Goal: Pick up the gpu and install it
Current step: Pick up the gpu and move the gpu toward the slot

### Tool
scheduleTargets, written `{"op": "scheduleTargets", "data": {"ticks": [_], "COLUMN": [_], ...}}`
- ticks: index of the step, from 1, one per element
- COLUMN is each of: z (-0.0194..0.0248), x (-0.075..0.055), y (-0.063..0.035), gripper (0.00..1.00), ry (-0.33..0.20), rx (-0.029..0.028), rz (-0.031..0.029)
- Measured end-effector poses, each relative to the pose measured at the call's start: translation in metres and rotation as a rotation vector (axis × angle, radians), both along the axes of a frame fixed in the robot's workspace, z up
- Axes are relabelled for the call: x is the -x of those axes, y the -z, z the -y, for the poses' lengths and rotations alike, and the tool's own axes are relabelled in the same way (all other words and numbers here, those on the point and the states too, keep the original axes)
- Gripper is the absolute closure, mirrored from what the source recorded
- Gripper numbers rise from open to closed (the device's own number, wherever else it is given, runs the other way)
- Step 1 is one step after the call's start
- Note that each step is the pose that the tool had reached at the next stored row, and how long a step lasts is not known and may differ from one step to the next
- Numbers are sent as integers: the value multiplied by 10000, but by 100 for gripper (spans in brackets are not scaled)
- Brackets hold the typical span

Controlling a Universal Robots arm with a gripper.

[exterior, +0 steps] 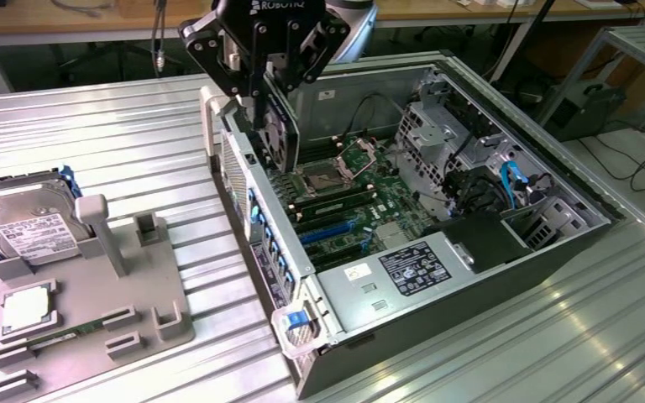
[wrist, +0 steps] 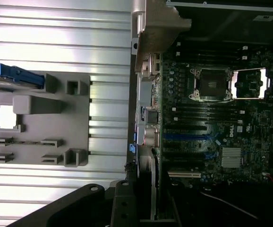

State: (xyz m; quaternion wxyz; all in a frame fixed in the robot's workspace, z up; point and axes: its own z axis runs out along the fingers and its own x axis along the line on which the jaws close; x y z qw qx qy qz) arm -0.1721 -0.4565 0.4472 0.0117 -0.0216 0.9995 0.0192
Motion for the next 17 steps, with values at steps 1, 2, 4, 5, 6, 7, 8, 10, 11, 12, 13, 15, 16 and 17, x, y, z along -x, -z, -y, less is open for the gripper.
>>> {"op": "scheduleTargets", "data": {"ticks": [1, 2, 4, 5, 6, 7, 8, 10, 11, 12, 13, 15, 16, 17], "z": [0, 0, 0, 0, 0, 0, 0, 0, 0, 0, 0, 0, 0, 0], "x": [-15, -28, -56, -70, -89, -105, -117, -144, -156, -168, -181, -206, -219, -231], "y": [0, 0, 0, 0, 0, 0, 0, 0, 0, 0, 1, 1, 1, 1], "gripper": [72, 72, 72, 72, 72, 72, 72, 72, 72, 72, 72, 72, 72, 72], "ry": [0, -1, -1, -1, -1, -1, 0, 0, 0, 0, 0, 0, 0, 0], "rx": [1, 0, 0, 0, 0, 0, 0, 0, 0, 1, 0, 0, 0, -1], "rz": [0, 0, 0, 0, 0, 0, 0, 0, 0, 0, 0, 0, 0, 0]}}
